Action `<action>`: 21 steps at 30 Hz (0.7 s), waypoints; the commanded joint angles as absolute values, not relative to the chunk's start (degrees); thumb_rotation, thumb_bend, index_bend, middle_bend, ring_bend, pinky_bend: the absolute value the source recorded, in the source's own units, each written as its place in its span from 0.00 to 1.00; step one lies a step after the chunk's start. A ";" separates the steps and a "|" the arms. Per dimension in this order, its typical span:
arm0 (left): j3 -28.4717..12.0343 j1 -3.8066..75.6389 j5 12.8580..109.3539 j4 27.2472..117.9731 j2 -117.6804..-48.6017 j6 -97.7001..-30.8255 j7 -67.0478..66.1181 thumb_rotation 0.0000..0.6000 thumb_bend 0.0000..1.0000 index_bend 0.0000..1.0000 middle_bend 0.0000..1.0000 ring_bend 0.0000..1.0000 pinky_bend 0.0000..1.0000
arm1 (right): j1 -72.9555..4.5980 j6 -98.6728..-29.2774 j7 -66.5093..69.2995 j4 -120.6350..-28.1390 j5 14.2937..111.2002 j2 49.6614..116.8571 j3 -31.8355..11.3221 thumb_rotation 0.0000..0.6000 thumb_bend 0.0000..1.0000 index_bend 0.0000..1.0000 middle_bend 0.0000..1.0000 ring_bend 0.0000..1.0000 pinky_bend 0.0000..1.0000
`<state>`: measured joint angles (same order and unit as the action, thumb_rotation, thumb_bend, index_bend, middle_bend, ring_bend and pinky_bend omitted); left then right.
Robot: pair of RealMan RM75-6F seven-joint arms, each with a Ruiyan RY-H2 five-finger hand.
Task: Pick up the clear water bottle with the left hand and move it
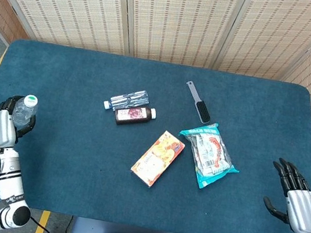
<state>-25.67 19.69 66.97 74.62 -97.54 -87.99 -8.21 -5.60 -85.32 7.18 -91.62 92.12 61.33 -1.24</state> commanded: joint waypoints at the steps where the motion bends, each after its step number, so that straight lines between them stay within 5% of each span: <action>1: -25.36 18.10 64.23 88.98 -94.42 -81.42 16.06 1.00 0.49 0.48 0.62 0.47 0.39 | -5.60 -85.27 7.20 -91.65 92.09 61.31 -1.21 1.00 0.25 0.00 0.00 0.00 0.16; 10: -26.72 15.69 60.48 99.25 -86.55 -70.08 32.07 1.00 0.49 0.48 0.62 0.47 0.39 | -5.51 -85.46 7.31 -91.68 92.21 61.18 -1.11 1.00 0.25 0.00 0.00 0.00 0.16; 17: -25.40 19.23 65.86 84.51 -94.00 -83.92 13.07 1.00 0.49 0.48 0.62 0.47 0.39 | -5.59 -85.20 7.30 -91.63 92.23 61.22 -0.99 1.00 0.25 0.00 0.00 0.00 0.16; 21: -28.19 20.75 68.05 84.95 -94.12 -86.81 13.43 1.00 0.49 0.48 0.62 0.47 0.39 | -5.64 -84.98 7.06 -91.70 91.97 61.28 -1.03 1.00 0.25 0.00 0.00 0.00 0.16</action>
<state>-26.34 18.55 64.84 89.00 -92.37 -80.45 25.49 -5.64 -84.99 7.06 -91.70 91.97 61.27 -1.03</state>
